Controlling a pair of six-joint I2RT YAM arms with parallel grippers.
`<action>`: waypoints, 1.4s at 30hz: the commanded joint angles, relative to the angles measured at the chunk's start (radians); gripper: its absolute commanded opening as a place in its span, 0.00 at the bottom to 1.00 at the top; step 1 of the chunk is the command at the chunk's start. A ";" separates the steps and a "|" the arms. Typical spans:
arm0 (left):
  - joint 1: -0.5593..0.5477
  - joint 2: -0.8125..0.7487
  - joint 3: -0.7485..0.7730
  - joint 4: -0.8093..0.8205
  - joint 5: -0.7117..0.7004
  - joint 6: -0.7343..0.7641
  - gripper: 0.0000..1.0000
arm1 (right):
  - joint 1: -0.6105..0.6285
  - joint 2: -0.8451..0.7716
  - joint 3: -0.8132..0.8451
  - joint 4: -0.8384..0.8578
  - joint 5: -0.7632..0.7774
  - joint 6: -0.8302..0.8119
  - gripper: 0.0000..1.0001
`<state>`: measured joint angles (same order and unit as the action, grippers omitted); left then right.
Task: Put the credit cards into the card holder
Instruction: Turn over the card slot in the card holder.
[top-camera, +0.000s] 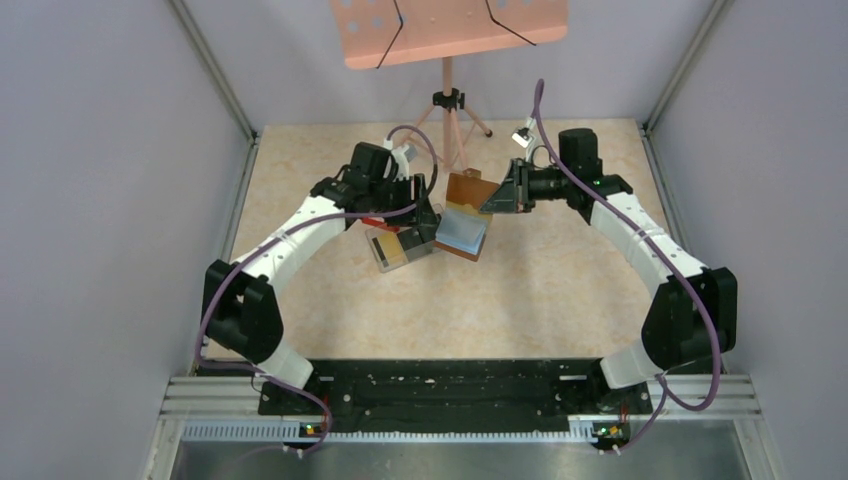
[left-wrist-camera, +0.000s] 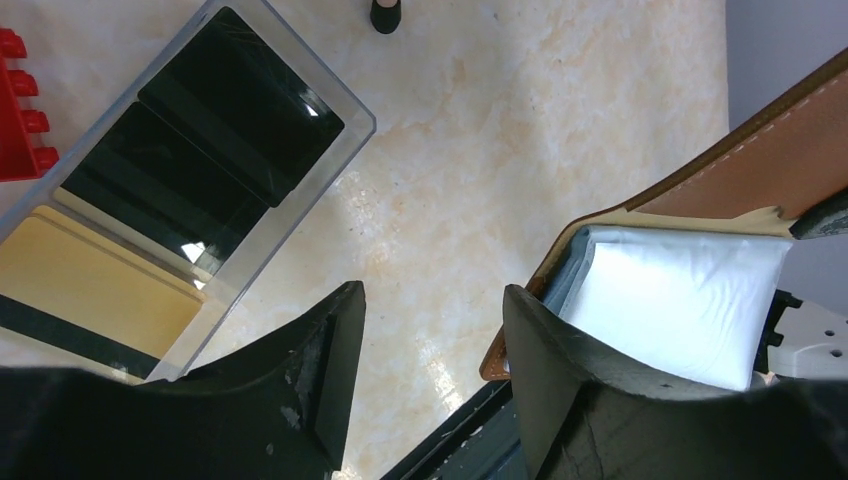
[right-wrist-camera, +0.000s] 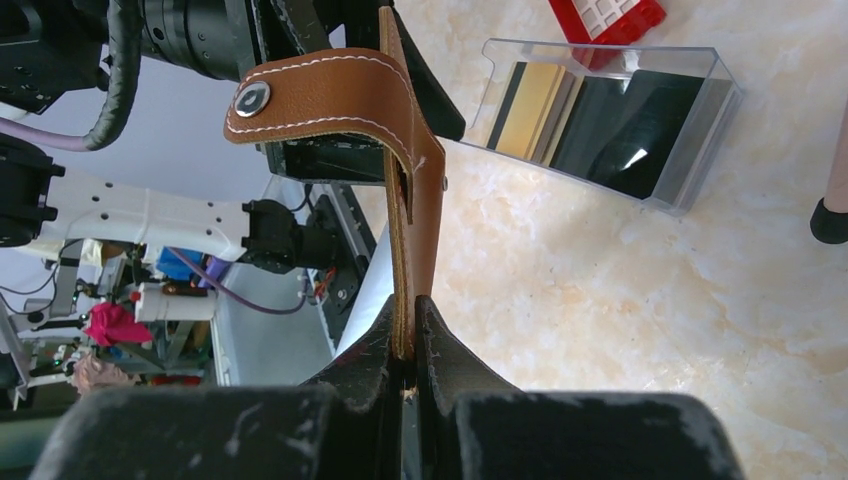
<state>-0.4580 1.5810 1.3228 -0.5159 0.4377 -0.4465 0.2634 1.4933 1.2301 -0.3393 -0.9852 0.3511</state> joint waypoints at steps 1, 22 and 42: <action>-0.006 -0.013 0.046 0.050 0.095 -0.007 0.58 | -0.009 -0.004 0.015 0.023 -0.013 -0.012 0.00; -0.013 -0.023 0.107 -0.001 0.117 0.045 0.51 | -0.009 -0.001 -0.001 -0.009 -0.020 -0.045 0.00; -0.057 0.040 0.147 -0.120 0.047 0.066 0.52 | -0.009 -0.006 -0.004 -0.004 -0.020 -0.033 0.00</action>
<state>-0.5037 1.6264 1.4178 -0.6621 0.4568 -0.3923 0.2588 1.4963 1.2297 -0.3637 -0.9882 0.3233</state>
